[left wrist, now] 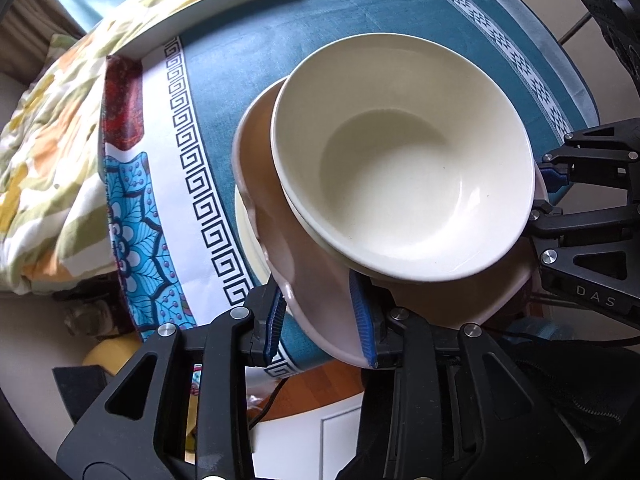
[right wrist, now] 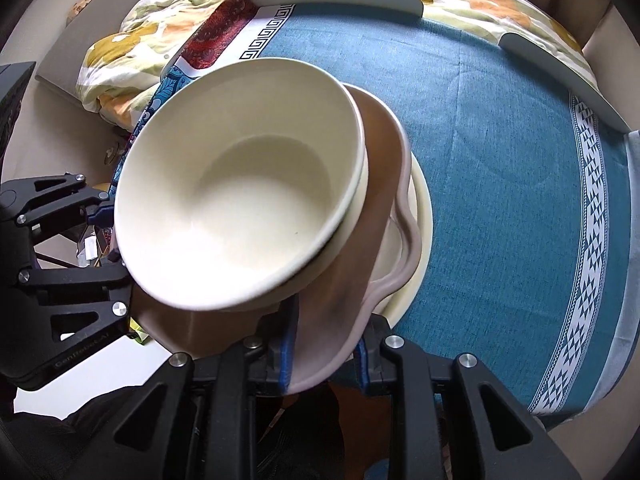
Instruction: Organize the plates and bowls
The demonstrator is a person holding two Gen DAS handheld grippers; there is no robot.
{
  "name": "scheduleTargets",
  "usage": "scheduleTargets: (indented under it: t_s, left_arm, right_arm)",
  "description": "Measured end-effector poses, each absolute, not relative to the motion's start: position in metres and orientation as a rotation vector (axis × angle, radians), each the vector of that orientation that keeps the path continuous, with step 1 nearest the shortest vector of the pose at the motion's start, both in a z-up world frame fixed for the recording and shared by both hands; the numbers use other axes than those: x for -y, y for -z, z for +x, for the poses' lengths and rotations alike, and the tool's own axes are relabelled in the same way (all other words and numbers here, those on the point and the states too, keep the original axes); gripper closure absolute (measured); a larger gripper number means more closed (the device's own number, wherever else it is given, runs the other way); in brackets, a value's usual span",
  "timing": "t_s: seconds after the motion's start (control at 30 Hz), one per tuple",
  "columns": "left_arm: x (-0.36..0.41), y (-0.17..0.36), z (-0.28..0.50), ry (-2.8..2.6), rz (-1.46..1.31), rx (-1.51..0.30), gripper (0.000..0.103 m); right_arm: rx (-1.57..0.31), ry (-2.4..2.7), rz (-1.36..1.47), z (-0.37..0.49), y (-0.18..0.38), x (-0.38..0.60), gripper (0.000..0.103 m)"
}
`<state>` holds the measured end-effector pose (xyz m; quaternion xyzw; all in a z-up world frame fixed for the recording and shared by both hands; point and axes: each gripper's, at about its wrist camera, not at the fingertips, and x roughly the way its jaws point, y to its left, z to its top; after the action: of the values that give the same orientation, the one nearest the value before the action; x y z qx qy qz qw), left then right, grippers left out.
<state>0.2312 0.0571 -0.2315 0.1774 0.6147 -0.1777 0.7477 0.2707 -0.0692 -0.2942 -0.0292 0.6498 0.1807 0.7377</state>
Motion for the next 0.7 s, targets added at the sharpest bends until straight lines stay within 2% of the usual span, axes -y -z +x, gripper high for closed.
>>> scheduleTargets:
  t_s: [0.03,0.1,0.4,0.53,0.7]
  left_arm:
    - [-0.057,0.230,0.230,0.377,0.411,-1.339,0.068]
    - [-0.057,0.226,0.229,0.368,0.437,-1.325,0.055]
    - [-0.054,0.223,0.226,0.382,0.443,-1.322,0.055]
    - [-0.053,0.221,0.221,0.384,0.440,-1.319,0.055]
    - [-0.054,0.213,0.213,0.377,0.449,-1.304,0.055]
  right_arm:
    - [-1.428,-0.391,-0.072,0.270,0.293,0.069,0.080]
    - [-1.425,-0.385,-0.070,0.269,0.291,0.070,0.076]
    - [-1.413,-0.371,-0.050,0.264,0.284,0.070,0.071]
    - [-1.399,-0.358,-0.032,0.259,0.279,0.073,0.065]
    - [-1.371,-0.344,-0.015,0.252,0.270,0.080,0.064]
